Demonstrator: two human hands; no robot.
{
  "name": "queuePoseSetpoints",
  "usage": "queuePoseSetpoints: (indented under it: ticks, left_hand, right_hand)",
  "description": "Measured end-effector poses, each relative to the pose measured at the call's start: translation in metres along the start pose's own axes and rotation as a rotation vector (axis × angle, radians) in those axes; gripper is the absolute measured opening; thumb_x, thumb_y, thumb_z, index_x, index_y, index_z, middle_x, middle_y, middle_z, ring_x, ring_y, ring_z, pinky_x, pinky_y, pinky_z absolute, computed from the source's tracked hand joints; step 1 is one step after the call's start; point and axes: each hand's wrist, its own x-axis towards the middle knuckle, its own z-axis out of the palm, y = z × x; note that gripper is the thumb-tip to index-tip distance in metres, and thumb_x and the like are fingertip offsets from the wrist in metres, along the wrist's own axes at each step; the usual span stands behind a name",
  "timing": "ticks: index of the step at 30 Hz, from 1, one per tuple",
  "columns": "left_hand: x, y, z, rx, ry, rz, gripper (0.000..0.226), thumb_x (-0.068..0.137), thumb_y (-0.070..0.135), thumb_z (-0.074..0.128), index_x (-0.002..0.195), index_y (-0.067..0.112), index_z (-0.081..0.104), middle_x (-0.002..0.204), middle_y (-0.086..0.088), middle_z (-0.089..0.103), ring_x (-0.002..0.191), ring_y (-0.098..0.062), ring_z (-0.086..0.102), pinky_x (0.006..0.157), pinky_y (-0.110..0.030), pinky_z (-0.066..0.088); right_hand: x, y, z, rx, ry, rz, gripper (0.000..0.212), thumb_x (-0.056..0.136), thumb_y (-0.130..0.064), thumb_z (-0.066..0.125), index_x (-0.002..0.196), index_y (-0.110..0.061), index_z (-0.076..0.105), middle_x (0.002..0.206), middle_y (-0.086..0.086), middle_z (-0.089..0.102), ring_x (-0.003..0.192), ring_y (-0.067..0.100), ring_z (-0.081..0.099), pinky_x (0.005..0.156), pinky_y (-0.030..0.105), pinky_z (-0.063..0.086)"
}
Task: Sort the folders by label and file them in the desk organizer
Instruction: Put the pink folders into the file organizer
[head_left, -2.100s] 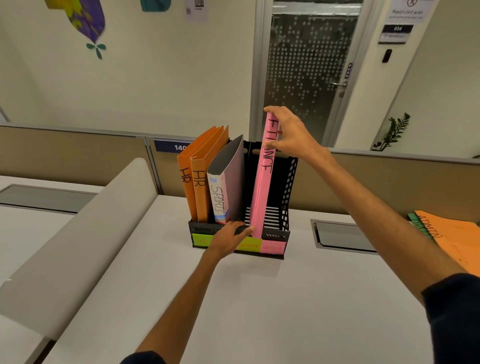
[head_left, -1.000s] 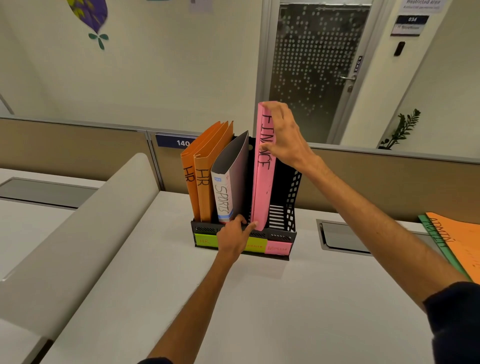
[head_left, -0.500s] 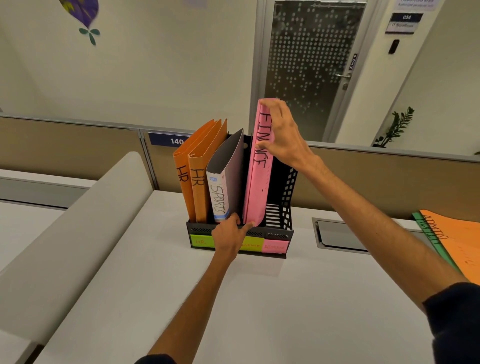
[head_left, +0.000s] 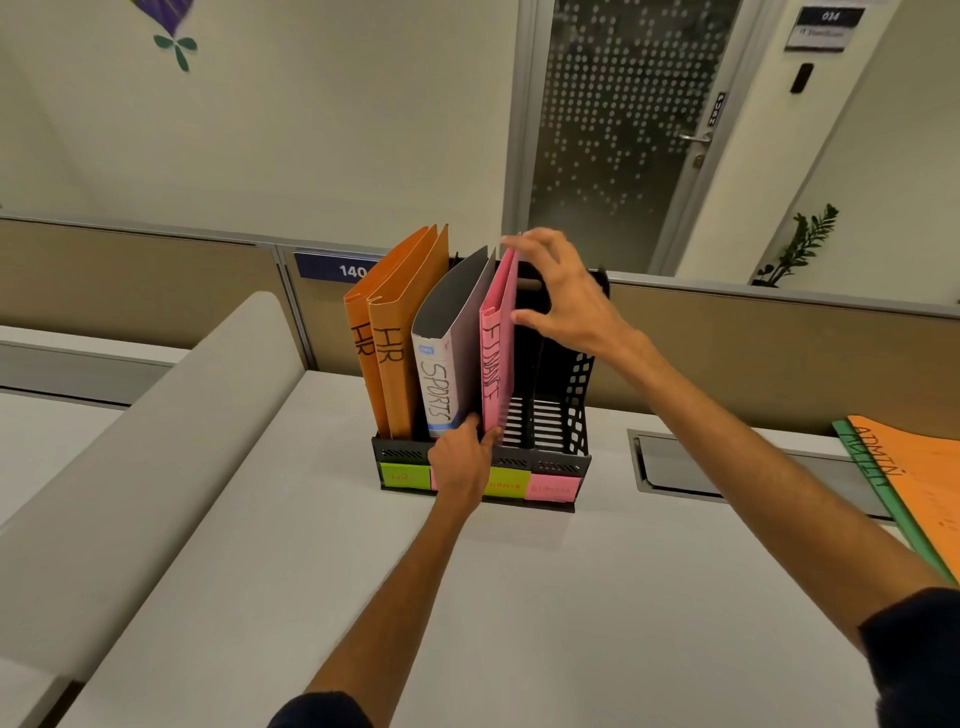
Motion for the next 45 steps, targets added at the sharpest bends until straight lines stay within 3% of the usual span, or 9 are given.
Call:
queuePoseSetpoints:
  ticks: [4, 9, 13, 20, 25, 28, 34, 39, 45]
  left_hand:
    - [0.000, 0.000, 0.000, 0.001, -0.020, -0.018, 0.039, 0.095, 0.052, 0.048, 0.116, 0.020, 0.057, 0.113, -0.009, 0.068, 0.100, -0.029, 0.065, 0.078, -0.040, 0.052]
    - [-0.002, 0.001, -0.001, 0.030, -0.012, 0.005, 0.036, 0.100, 0.047, 0.043, 0.118, 0.019, 0.057, 0.113, -0.009, 0.068, 0.098, -0.028, 0.066, 0.078, -0.038, 0.052]
    - [-0.008, 0.001, -0.002, 0.061, 0.049, 0.062, 0.035, 0.102, 0.043, 0.038, 0.111, 0.017, 0.059, 0.100, -0.006, 0.071, 0.087, -0.025, 0.066, 0.069, -0.033, 0.045]
    - [-0.016, 0.003, -0.014, -0.053, 0.127, 0.076, 0.018, 0.101, 0.033, 0.045, 0.112, 0.019, 0.052, 0.105, -0.005, 0.070, 0.093, -0.024, 0.066, 0.075, -0.037, 0.052]
    - [-0.028, 0.012, -0.030, -0.098, 0.120, 0.092, 0.022, 0.101, 0.036, 0.044, 0.114, 0.019, 0.048, 0.101, -0.005, 0.071, 0.091, -0.024, 0.066, 0.077, -0.040, 0.056]
    - [-0.045, 0.019, -0.040, -0.129, 0.115, 0.099, 0.026, 0.099, 0.037, 0.048, 0.118, 0.018, 0.046, 0.111, -0.008, 0.068, 0.097, -0.024, 0.066, 0.080, -0.040, 0.057]
    - [-0.085, 0.028, -0.052, -0.145, 0.107, 0.137, 0.034, 0.096, 0.035, 0.056, 0.119, 0.016, 0.042, 0.113, -0.007, 0.067, 0.095, -0.023, 0.068, 0.076, -0.034, 0.057]
    - [-0.123, 0.056, -0.042, -0.122, 0.107, 0.227, 0.046, 0.093, 0.037, 0.060, 0.128, 0.011, 0.046, 0.125, -0.007, 0.056, 0.113, -0.023, 0.054, 0.089, -0.035, 0.047]
    - [-0.173, 0.107, -0.004, -0.104, 0.006, 0.349, 0.048, 0.094, 0.036, 0.057, 0.133, 0.011, 0.048, 0.133, -0.006, 0.053, 0.124, -0.025, 0.048, 0.098, -0.040, 0.041]
  right_hand:
    - [-0.007, -0.009, 0.025, 0.008, -0.211, -0.019, 0.074, 0.080, -0.037, 0.075, 0.144, -0.031, 0.039, 0.154, 0.005, 0.028, 0.144, 0.025, 0.027, 0.110, 0.049, 0.037]
    - [-0.008, -0.016, 0.031, 0.065, -0.113, -0.004, 0.055, 0.076, -0.032, 0.080, 0.123, -0.019, 0.054, 0.131, 0.005, 0.047, 0.123, 0.020, 0.046, 0.101, 0.044, 0.049]
    - [-0.009, -0.021, 0.032, 0.154, -0.071, -0.049, 0.040, 0.079, -0.017, 0.077, 0.114, -0.014, 0.057, 0.123, 0.005, 0.047, 0.115, 0.018, 0.051, 0.094, 0.040, 0.055]
    - [-0.023, -0.019, 0.045, 0.077, -0.070, -0.003, 0.059, 0.089, -0.027, 0.067, 0.143, -0.027, 0.041, 0.154, 0.004, 0.029, 0.146, 0.023, 0.023, 0.114, 0.044, 0.028]
    - [-0.035, -0.025, 0.032, 0.356, -0.101, 0.119, 0.069, 0.093, -0.014, 0.060, 0.151, -0.032, 0.027, 0.156, 0.001, 0.028, 0.135, 0.017, 0.043, 0.106, 0.044, 0.046]
    - [-0.052, -0.029, 0.020, 0.442, -0.058, 0.190, 0.072, 0.093, -0.004, 0.057, 0.152, -0.030, 0.026, 0.155, 0.004, 0.027, 0.121, 0.011, 0.054, 0.096, 0.035, 0.054]
    - [-0.111, -0.026, -0.007, 0.374, -0.060, 0.331, 0.068, 0.093, -0.004, 0.058, 0.151, -0.023, 0.030, 0.151, 0.007, 0.038, 0.131, 0.019, 0.047, 0.101, 0.032, 0.044]
    - [-0.180, -0.007, -0.031, 0.294, -0.025, 0.420, 0.056, 0.093, -0.011, 0.059, 0.145, -0.015, 0.040, 0.143, 0.009, 0.047, 0.130, 0.020, 0.047, 0.099, 0.027, 0.039]
    - [-0.290, 0.042, -0.066, 0.275, 0.009, 0.609, 0.047, 0.093, -0.012, 0.061, 0.137, -0.009, 0.047, 0.136, 0.012, 0.051, 0.126, 0.023, 0.050, 0.100, 0.032, 0.042]
